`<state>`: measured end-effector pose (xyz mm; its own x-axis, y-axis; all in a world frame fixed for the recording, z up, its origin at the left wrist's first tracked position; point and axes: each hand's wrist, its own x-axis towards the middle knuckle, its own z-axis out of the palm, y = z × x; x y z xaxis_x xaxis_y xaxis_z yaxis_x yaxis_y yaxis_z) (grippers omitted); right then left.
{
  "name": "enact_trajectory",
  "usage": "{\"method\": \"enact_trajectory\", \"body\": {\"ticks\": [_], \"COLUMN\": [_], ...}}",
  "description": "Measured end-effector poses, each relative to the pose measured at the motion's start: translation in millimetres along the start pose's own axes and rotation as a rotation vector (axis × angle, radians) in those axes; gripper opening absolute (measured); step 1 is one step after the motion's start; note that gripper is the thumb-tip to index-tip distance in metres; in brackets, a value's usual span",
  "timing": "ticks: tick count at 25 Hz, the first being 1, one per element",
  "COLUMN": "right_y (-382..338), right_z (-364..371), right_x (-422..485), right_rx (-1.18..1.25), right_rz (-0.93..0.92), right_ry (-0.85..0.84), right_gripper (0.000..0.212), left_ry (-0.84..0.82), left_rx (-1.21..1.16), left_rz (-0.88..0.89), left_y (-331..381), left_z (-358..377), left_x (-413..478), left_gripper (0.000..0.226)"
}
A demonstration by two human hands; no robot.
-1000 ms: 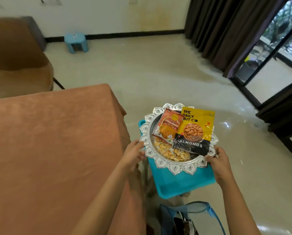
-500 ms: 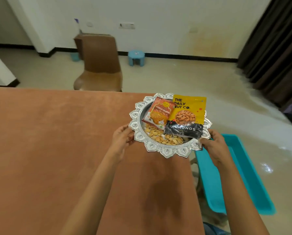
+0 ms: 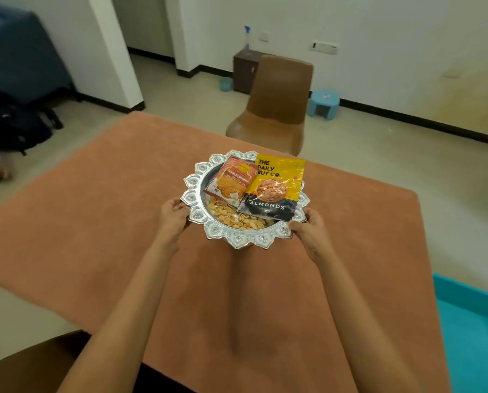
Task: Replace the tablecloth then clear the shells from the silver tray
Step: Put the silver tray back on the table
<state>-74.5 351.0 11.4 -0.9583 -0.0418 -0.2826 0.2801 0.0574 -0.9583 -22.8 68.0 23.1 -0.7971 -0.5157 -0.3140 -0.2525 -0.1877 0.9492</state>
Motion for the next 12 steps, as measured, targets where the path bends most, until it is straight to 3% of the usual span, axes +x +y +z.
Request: {"method": "enact_trajectory", "body": {"ticks": [5, 9, 12], "right_y": [12.9, 19.2, 8.2], "right_z": [63.1, 72.4, 66.1], "right_x": [14.4, 19.7, 27.9], "right_rx": [-0.075, -0.158, -0.241], "right_rz": [0.053, 0.068, 0.102], "right_ry": [-0.058, -0.084, -0.119], "right_gripper": [0.038, 0.041, 0.027], "left_ry": [0.093, 0.039, 0.178], "left_rx": [0.068, 0.1, 0.394], "left_rz": [-0.041, -0.098, 0.101], "left_y": [-13.8, -27.8, -20.6], "left_z": [-52.6, -67.5, -68.0], "left_x": [41.5, 47.8, 49.2], "left_gripper": [0.031, 0.038, 0.052]}}
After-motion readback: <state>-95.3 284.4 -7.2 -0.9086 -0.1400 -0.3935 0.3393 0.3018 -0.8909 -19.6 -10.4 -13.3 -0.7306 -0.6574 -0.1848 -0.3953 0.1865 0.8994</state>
